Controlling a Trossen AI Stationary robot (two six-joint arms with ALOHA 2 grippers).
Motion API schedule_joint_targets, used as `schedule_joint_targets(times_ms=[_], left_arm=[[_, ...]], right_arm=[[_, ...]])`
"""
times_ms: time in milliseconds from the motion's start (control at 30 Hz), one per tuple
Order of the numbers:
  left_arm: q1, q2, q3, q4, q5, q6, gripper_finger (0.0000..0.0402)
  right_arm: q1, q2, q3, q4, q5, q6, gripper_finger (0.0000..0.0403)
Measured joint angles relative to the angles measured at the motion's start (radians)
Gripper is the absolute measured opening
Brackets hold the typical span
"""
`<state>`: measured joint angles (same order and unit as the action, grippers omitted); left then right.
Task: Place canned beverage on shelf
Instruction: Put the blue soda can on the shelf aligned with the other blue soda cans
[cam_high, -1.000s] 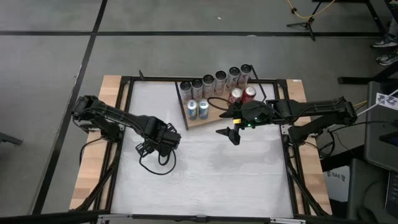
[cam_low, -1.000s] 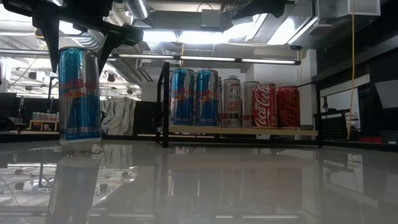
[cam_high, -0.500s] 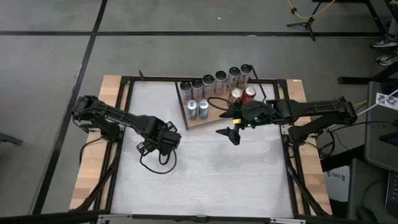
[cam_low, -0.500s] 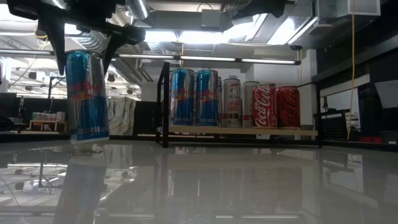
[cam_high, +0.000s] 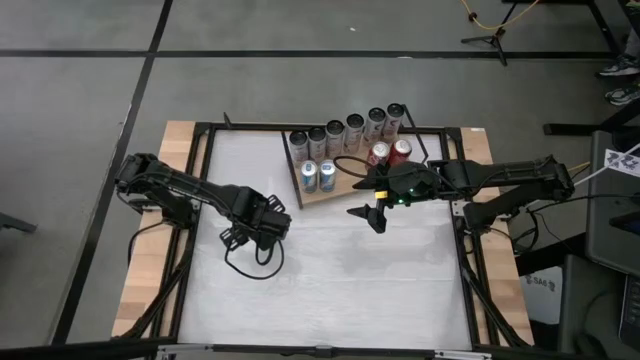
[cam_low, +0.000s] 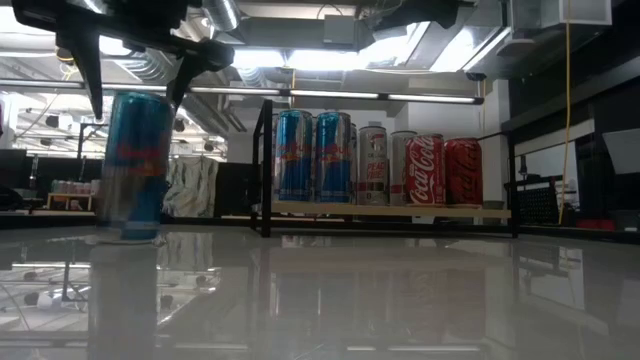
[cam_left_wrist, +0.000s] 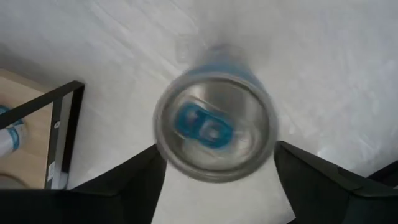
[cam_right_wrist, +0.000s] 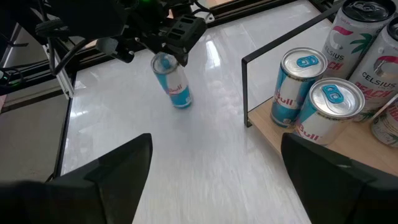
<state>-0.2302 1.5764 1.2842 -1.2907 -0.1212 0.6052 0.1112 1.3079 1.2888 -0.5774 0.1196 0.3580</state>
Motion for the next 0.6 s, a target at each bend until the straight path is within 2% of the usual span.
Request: schedule_joint_targets(times_ms=[200, 600], left_arm=[[0.000, 0.000, 0.000, 0.003, -0.007, 0.000, 0.0314], [0.000, 0.000, 0.000, -0.032, -0.021, -0.033, 0.0317]], right_arm=[[0.000, 0.000, 0.000, 0.000, 0.000, 0.000, 0.0347], [0.000, 0.000, 0.000, 0.000, 0.000, 0.000, 0.0347]])
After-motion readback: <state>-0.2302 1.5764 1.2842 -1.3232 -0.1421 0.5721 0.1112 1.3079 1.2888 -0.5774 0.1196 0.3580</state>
